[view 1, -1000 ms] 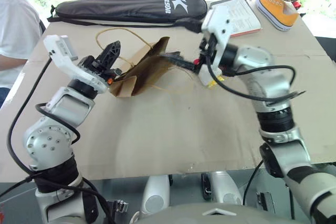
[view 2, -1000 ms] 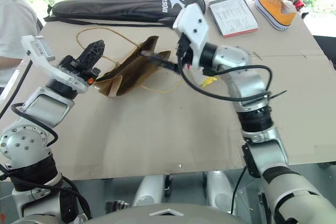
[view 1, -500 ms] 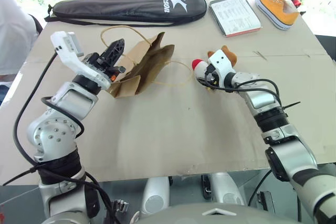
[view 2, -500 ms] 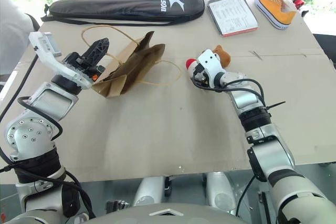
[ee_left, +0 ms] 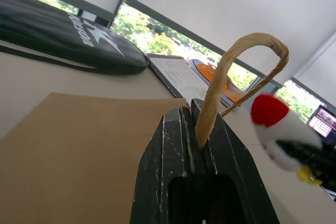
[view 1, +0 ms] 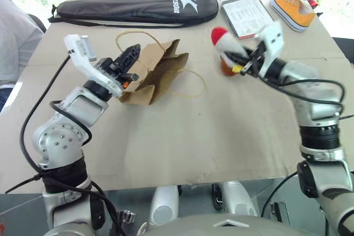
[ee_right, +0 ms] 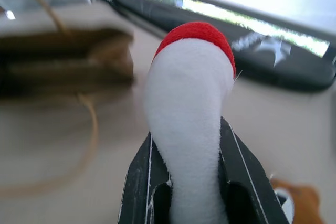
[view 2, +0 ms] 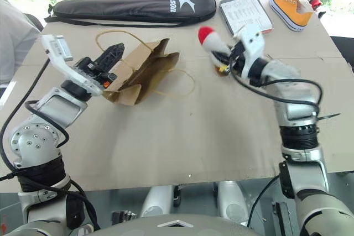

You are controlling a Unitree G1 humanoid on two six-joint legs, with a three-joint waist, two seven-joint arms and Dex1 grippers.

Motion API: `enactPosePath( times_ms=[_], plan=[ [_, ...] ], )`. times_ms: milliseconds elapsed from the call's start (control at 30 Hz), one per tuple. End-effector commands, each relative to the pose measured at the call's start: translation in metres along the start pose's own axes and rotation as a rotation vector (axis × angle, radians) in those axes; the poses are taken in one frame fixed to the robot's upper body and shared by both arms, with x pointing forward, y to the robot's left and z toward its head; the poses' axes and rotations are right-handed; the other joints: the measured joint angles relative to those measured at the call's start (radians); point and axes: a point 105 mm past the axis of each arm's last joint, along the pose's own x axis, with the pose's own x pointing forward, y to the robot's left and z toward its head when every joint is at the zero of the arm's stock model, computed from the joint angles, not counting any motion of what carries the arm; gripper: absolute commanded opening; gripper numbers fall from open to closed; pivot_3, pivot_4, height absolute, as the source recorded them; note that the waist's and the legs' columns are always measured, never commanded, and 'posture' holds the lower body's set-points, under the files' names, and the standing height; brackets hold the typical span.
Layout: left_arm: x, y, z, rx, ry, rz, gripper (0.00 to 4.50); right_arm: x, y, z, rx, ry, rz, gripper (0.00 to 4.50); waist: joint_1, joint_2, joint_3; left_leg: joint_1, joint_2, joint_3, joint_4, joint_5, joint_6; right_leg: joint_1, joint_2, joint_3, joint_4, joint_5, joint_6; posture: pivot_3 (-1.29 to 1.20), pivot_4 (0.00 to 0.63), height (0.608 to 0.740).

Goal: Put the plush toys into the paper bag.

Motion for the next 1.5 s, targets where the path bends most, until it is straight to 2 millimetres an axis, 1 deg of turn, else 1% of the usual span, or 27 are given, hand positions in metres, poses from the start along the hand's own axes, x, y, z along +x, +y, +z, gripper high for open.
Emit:
enactPosePath(
  times_ms=[33, 100, 133, 200, 233, 300, 400, 467, 533, 600, 733, 867, 900, 933, 967, 1033, 1067, 1133, 1233, 1300, 1333, 1400, 1433, 1467, 1500],
  plan=[
    [0.008, -0.02, 0.008, 0.003, -0.024, -0.096, 0.0, 0.005, 0.024, 0.026, -0.135, -0.012, 0.111, 0.02, 0.0, 0.0, 0.0, 0.0, 0.0, 0.0, 0.0, 0.0, 0.0, 0.0, 0.0, 0.0, 0.0, 0.0, 0.0, 0.0, 0.15, 0.74],
    [0.012, -0.022, 0.008, -0.004, -0.021, -0.113, 0.0, 0.016, 0.042, 0.016, -0.231, 0.056, 0.203, 0.02, -0.001, 0.0, 0.0, 0.0, 0.0, 0.0, 0.0, 0.0, 0.0, 0.0, 0.0, 0.0, 0.0, 0.0, 0.0, 0.0, 0.15, 0.74],
    [0.014, -0.024, 0.009, -0.009, -0.021, -0.121, 0.0, 0.021, 0.049, 0.008, -0.279, 0.096, 0.243, 0.02, -0.002, 0.0, 0.0, 0.0, 0.0, 0.001, 0.0, 0.0, 0.0, 0.0, 0.0, 0.0, 0.0, 0.0, 0.0, 0.0, 0.15, 0.74],
    [0.019, -0.026, 0.009, -0.014, -0.019, -0.136, 0.0, 0.031, 0.057, -0.012, -0.372, 0.185, 0.3, 0.02, -0.002, 0.0, 0.0, 0.0, 0.0, 0.0, 0.0, 0.0, 0.0, 0.0, 0.0, 0.0, 0.0, 0.0, 0.0, 0.0, 0.15, 0.74],
    [0.021, -0.027, 0.009, -0.016, -0.019, -0.143, 0.0, 0.035, 0.061, -0.018, -0.422, 0.207, 0.332, 0.02, -0.001, 0.0, 0.0, 0.0, 0.0, 0.0, 0.0, 0.0, 0.0, 0.0, 0.0, 0.0, 0.0, 0.0, 0.0, 0.0, 0.15, 0.74],
    [0.024, -0.03, 0.01, -0.018, -0.017, -0.159, 0.0, 0.044, 0.074, -0.019, -0.451, 0.198, 0.401, 0.02, -0.001, 0.0, 0.0, 0.0, 0.0, 0.0, 0.0, 0.0, 0.0, 0.0, 0.0, 0.0, -0.001, 0.0, 0.0, 0.0, 0.15, 0.74],
    [0.026, -0.034, 0.008, -0.013, -0.005, -0.178, 0.0, 0.054, 0.082, -0.016, -0.494, 0.18, 0.443, 0.02, 0.0, -0.001, 0.001, -0.001, -0.001, 0.0, 0.0, 0.0, 0.0, 0.0, 0.0, 0.0, -0.001, 0.0, 0.0, 0.0, 0.15, 0.74],
    [0.026, -0.04, 0.002, -0.014, 0.018, -0.21, 0.0, 0.062, 0.088, -0.015, -0.525, 0.175, 0.475, 0.02, 0.0, -0.001, 0.001, -0.001, -0.001, 0.0, 0.0, 0.0, 0.0, 0.0, 0.0, 0.0, -0.001, 0.0, 0.0, 0.0, 0.15, 0.74],
    [0.024, -0.052, -0.005, -0.022, 0.045, -0.261, 0.0, 0.07, 0.095, -0.02, -0.577, 0.187, 0.529, 0.02, 0.0, -0.001, 0.001, -0.001, -0.001, 0.0, 0.0, 0.0, 0.0, 0.0, 0.0, 0.0, -0.001, 0.0, 0.0, 0.0, 0.15, 0.74],
    [0.023, -0.057, -0.009, -0.03, 0.059, -0.283, 0.0, 0.081, 0.101, -0.025, -0.6, 0.184, 0.554, 0.02, -0.001, -0.001, 0.001, 0.0, -0.001, 0.0, 0.0, 0.0, 0.0, 0.0, 0.0, 0.0, -0.001, 0.0, 0.0, 0.0, 0.15, 0.74],
    [0.019, -0.062, -0.014, -0.045, 0.08, -0.306, 0.0, 0.099, 0.106, -0.027, -0.603, 0.176, 0.57, 0.02, -0.001, -0.001, 0.001, 0.0, 0.0, 0.0, 0.0, 0.0, 0.0, 0.0, 0.0, 0.0, 0.0, 0.0, 0.0, 0.0, 0.15, 0.74],
    [0.017, -0.065, -0.016, -0.053, 0.083, -0.317, 0.0, 0.113, 0.111, -0.042, -0.552, 0.199, 0.596, 0.02, -0.002, -0.001, 0.001, 0.0, 0.0, 0.0, 0.0, 0.0, 0.0, 0.0, 0.0, 0.0, 0.0, 0.0, 0.0, 0.0, 0.15, 0.74],
    [0.016, -0.065, -0.016, -0.054, 0.085, -0.316, 0.0, 0.116, 0.111, -0.046, -0.507, 0.201, 0.59, 0.47, -0.002, -0.001, 0.001, 0.0, 0.0, 0.0, 0.0, 0.0, 0.0, 0.0, 0.0, 0.0, 0.0, 0.0, 0.0, 0.0, 0.15, 0.74],
    [0.015, -0.065, -0.017, -0.051, 0.087, -0.311, 0.0, 0.116, 0.114, -0.05, -0.47, 0.195, 0.61, 0.99, -0.001, -0.001, 0.001, 0.0, 0.0, 0.0, 0.0, 0.0, 0.0, 0.0, 0.0, 0.0, 0.0, 0.0, 0.0, 0.0, 0.15, 0.74],
    [0.013, -0.062, -0.017, -0.046, 0.086, -0.299, 0.0, 0.116, 0.115, -0.052, -0.439, 0.187, 0.613, 1.19, -0.001, -0.001, 0.001, 0.0, 0.0, 0.0, 0.0, 0.0, 0.0, 0.0, 0.0, 0.0, 0.0, 0.0, 0.0, 0.0, 0.15, 0.74],
    [0.008, -0.054, -0.016, -0.029, 0.082, -0.257, 0.0, 0.112, 0.112, -0.046, -0.398, 0.142, 0.591, 2.35, -0.001, -0.001, 0.001, -0.001, 0.0, 0.0, 0.0, 0.0, 0.0, 0.0, 0.0, 0.0, 0.0, 0.0, 0.0, 0.0, 0.15, 0.74],
    [0.005, -0.05, -0.016, -0.017, 0.085, -0.241, 0.0, 0.109, 0.109, -0.04, -0.373, 0.12, 0.571, 2.54, 0.002, -0.001, 0.001, -0.001, 0.0, 0.0, 0.0, 0.0, 0.0, 0.0, 0.0, 0.0, 0.0, 0.0, 0.0, 0.0, 0.15, 0.74],
    [0.0, -0.045, -0.017, 0.013, 0.094, -0.219, 0.0, 0.099, 0.105, -0.035, -0.356, 0.103, 0.565, 3.47, 0.003, -0.001, 0.001, -0.001, -0.001, -0.001, 0.0, 0.0, 0.0, 0.0, -0.001, -0.001, -0.001, 0.0, 0.0, 0.0, 0.15, 0.74],
    [-0.003, -0.036, -0.016, 0.04, 0.089, -0.185, 0.0, 0.08, 0.098, -0.026, -0.321, 0.08, 0.543, 3.47, 0.003, -0.001, 0.001, -0.001, -0.001, -0.001, 0.0, 0.0, 0.0, 0.0, -0.002, -0.001, 0.0, 0.0, 0.0, 0.0, 0.15, 0.74],
    [-0.004, -0.032, -0.014, 0.054, 0.082, -0.168, 0.0, 0.071, 0.093, -0.02, -0.293, 0.071, 0.518, 3.47, 0.002, -0.001, 0.001, 0.0, -0.001, 0.0, 0.0, 0.0, 0.0, 0.0, -0.002, -0.001, 0.0, 0.0, 0.0, 0.0, 0.15, 0.74],
    [-0.004, -0.029, -0.013, 0.056, 0.076, -0.16, 0.0, 0.064, 0.089, -0.015, -0.26, 0.064, 0.492, 3.47, -0.004, -0.001, 0.001, 0.0, -0.001, 0.0, 0.0, 0.0, 0.0, 0.0, -0.002, -0.001, 0.0, 0.0, 0.0, 0.0, 0.15, 0.74],
    [-0.002, -0.024, -0.011, 0.066, 0.061, -0.14, 0.0, 0.049, 0.073, -0.003, -0.195, 0.054, 0.419, 3.47, 0.0, -0.001, 0.001, 0.0, 0.0, -0.001, 0.0, 0.0, 0.0, 0.0, -0.001, -0.001, 0.0, 0.0, 0.0, 0.0, 0.15, 0.74],
    [-0.001, -0.023, -0.01, 0.071, 0.053, -0.133, 0.0, 0.041, 0.061, 0.0, -0.168, 0.064, 0.367, 3.47, 0.003, -0.001, 0.001, 0.0, 0.0, -0.001, -0.001, 0.0, 0.0, 0.0, -0.001, -0.002, 0.0, 0.0, 0.0, 0.0, 0.15, 0.74],
    [0.0, -0.022, -0.009, 0.074, 0.048, -0.13, 0.0, 0.035, 0.054, 0.001, -0.153, 0.074, 0.334, 3.47, 0.005, 0.0, 0.001, 0.0, 0.0, -0.001, -0.001, 0.0, 0.0, 0.0, -0.001, -0.002, 0.0, 0.0, 0.0, 0.0, 0.15, 0.74],
    [0.0, -0.021, -0.008, 0.082, 0.04, -0.121, 0.0, 0.03, 0.042, 0.0, -0.135, 0.094, 0.284, 3.47, 0.006, -0.001, 0.001, -0.001, -0.001, -0.001, -0.001, 0.0, 0.0, 0.0, -0.001, -0.002, 0.0, 0.0, 0.0, 0.0, 0.15, 0.74]
  ],
)
